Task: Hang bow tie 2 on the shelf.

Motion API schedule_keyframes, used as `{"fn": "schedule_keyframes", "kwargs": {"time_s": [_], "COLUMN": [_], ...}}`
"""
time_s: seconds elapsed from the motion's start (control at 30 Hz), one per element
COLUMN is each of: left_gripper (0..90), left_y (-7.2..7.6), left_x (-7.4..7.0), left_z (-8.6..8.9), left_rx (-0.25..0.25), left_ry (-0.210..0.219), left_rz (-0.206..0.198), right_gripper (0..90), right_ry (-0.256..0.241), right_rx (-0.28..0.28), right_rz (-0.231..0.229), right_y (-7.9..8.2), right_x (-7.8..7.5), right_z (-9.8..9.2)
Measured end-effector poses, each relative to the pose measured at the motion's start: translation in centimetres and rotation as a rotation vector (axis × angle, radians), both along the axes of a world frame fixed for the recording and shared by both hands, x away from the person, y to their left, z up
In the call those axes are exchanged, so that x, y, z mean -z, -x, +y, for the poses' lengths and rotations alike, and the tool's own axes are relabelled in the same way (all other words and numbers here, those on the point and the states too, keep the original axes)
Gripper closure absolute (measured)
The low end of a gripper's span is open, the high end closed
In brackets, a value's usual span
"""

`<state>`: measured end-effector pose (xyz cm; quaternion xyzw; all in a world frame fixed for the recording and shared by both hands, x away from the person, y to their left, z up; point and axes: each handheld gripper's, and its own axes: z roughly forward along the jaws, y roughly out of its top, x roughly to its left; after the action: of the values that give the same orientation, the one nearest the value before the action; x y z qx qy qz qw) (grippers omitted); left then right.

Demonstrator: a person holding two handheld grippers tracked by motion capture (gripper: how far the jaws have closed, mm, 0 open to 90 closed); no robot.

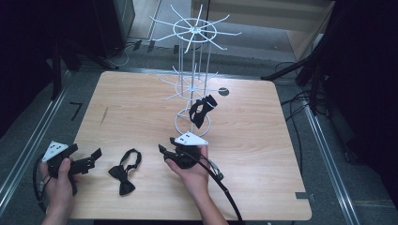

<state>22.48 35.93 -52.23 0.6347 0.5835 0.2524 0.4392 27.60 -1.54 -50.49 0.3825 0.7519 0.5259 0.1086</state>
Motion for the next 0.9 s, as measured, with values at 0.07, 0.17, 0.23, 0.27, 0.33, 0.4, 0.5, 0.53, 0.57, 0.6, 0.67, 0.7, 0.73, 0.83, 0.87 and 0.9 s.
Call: {"fn": "schedule_keyframes", "kwargs": {"time_s": [0.07,0.17,0.23,0.27,0.33,0.4,0.5,0.53,0.57,0.6,0.67,0.7,0.73,0.83,0.87,0.9], "left_gripper": [0.0,0.0,0.0,0.0,0.0,0.0,0.0,0.0,0.0,0.0,0.0,0.0,0.0,0.0,0.0,0.0], "left_y": [0.0,0.0,0.0,0.0,0.0,0.0,0.0,0.0,0.0,0.0,0.0,0.0,0.0,0.0,0.0,0.0], "left_x": [0.0,0.0,0.0,0.0,0.0,0.0,0.0,0.0,0.0,0.0,0.0,0.0,0.0,0.0,0.0,0.0], "left_z": [0.0,0.0,0.0,0.0,0.0,0.0,0.0,0.0,0.0,0.0,0.0,0.0,0.0,0.0,0.0,0.0], "left_rx": [0.001,0.001,0.0,0.001,0.001,0.001,0.001,0.001,0.001,0.0,-0.001,0.0,-0.001,-0.001,-0.002,-0.001], "left_ry": [0.0,0.001,0.0,0.0,0.0,0.0,0.0,0.0,0.0,0.001,0.001,0.001,0.002,0.001,0.001,0.001], "left_rz": [0.0,0.0,0.0,0.0,0.0,0.0,0.0,0.0,0.0,0.0,0.0,0.0,-0.001,-0.001,-0.001,-0.001], "right_gripper": [49.1,49.2,49.2,49.2,49.3,49.2,49.3,49.3,49.3,49.2,49.3,49.3,49.3,49.3,49.3,49.3], "right_ry": [0.0,0.004,0.006,0.005,0.005,0.008,0.012,0.013,0.015,0.015,0.017,0.019,0.019,0.022,0.021,0.023], "right_rx": [-0.003,-0.007,-0.011,-0.011,-0.015,-0.018,-0.026,-0.028,-0.028,-0.03,-0.034,-0.037,-0.04,-0.044,-0.045,-0.048], "right_rz": [0.001,0.004,0.006,0.007,0.009,0.011,0.014,0.015,0.015,0.018,0.019,0.018,0.021,0.022,0.023,0.022], "right_y": [0.0,0.0,0.0,0.0,0.0,0.0,0.0,0.0,0.0,0.1,0.1,0.1,0.1,0.1,0.1,0.1], "right_x": [0.1,0.2,0.3,0.4,0.5,0.6,0.8,0.8,0.8,0.9,0.9,1.0,1.0,1.1,1.1,1.2], "right_z": [0.2,0.5,0.7,0.8,1.0,1.2,1.6,1.7,1.8,1.9,2.2,2.3,2.5,2.8,3.0,3.1]}}
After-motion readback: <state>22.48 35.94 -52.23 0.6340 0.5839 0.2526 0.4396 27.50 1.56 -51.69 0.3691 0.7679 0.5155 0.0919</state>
